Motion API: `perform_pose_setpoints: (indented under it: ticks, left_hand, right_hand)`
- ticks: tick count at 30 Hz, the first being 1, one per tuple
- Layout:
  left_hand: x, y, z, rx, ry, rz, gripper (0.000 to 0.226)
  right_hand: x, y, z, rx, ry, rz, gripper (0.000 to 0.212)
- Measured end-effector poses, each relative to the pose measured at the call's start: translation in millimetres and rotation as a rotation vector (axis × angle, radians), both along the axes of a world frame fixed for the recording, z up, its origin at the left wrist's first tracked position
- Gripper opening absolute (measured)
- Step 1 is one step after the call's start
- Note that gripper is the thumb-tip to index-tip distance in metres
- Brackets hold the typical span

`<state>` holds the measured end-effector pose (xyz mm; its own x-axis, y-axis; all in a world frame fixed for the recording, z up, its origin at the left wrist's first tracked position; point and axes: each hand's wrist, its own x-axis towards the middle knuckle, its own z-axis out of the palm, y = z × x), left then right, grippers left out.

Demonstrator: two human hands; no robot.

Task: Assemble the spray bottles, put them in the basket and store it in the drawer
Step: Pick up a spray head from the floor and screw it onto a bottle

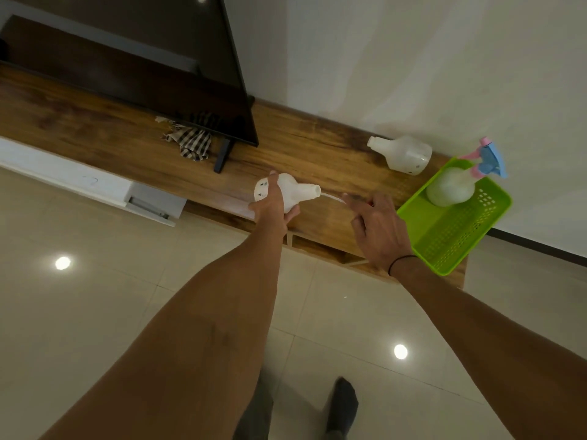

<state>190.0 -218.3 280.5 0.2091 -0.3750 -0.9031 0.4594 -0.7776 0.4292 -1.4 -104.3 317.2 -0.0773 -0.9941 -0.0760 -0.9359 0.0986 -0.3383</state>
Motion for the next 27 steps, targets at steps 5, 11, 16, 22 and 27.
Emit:
perform_pose_setpoints:
  ticks: [5,11,16,22,27]
  left_hand:
    - [-15.6,-7.7,-0.2,-0.021,-0.051,-0.071,0.094]
    - [-30.9,-12.6,0.7,-0.055,-0.068,-0.178,0.09]
    - [-38.8,-11.2,-0.3,-0.072,-0.072,-0.189,0.07]
    - [-43.7,-11.0,-4.3,-0.106,-0.099,-0.21,0.07]
    - [-50.4,-8.5,-9.3,-0.134,-0.092,-0.237,0.077]
  right_hand:
    - [0.2,-24.7,2.3,0.026,-0.04,0.031,0.046]
    - [3.3,-45.9,4.7,0.083,-0.143,0.005,0.049]
    - [4.5,-57.6,3.3,0.13,-0.181,-0.038,0.045]
    - [-1.5,-62.2,-3.3,0.171,-0.188,-0.016,0.034]
    - [-8.9,-63.9,-8.4,0.178,-0.239,-0.043,0.04]
